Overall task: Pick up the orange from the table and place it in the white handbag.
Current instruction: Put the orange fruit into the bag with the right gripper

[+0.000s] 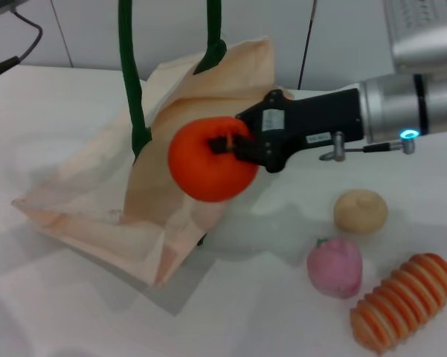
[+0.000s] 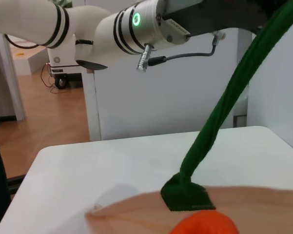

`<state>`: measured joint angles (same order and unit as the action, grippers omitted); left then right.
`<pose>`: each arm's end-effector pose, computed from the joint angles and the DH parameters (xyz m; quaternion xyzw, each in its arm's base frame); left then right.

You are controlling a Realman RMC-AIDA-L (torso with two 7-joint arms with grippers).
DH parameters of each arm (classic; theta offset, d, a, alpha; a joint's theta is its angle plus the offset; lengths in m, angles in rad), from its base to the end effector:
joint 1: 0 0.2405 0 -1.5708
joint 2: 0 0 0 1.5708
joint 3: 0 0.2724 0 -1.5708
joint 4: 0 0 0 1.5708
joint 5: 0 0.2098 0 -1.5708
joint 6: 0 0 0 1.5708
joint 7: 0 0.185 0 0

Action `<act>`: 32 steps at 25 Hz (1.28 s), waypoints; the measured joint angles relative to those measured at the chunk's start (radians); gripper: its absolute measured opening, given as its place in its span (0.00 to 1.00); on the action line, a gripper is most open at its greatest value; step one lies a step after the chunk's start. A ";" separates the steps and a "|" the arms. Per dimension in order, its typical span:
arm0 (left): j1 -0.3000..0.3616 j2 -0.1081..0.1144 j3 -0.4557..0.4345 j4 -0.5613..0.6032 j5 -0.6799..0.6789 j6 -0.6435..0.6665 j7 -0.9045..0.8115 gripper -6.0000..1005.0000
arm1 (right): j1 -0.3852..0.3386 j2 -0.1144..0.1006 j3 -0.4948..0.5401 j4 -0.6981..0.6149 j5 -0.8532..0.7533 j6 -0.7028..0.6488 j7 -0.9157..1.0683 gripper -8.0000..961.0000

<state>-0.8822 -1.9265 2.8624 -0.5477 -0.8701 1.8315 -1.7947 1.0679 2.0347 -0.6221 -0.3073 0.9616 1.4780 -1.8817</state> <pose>-0.1814 0.4332 0.0992 -0.7854 -0.3255 -0.5120 0.1226 0.1085 0.4135 -0.0943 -0.9783 0.0351 0.2042 0.0074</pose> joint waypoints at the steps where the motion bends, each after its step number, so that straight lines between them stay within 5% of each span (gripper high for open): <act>1: -0.002 -0.001 0.000 0.000 0.000 0.000 0.000 0.08 | 0.009 0.000 0.000 0.011 0.000 -0.009 -0.005 0.07; 32: -0.062 0.000 0.000 0.004 -0.004 0.021 -0.038 0.07 | 0.153 0.010 0.010 0.175 0.048 -0.514 -0.019 0.07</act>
<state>-0.9446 -1.9265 2.8624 -0.5442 -0.8737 1.8526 -1.8326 1.2206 2.0449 -0.6121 -0.1320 1.0094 0.9644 -1.9008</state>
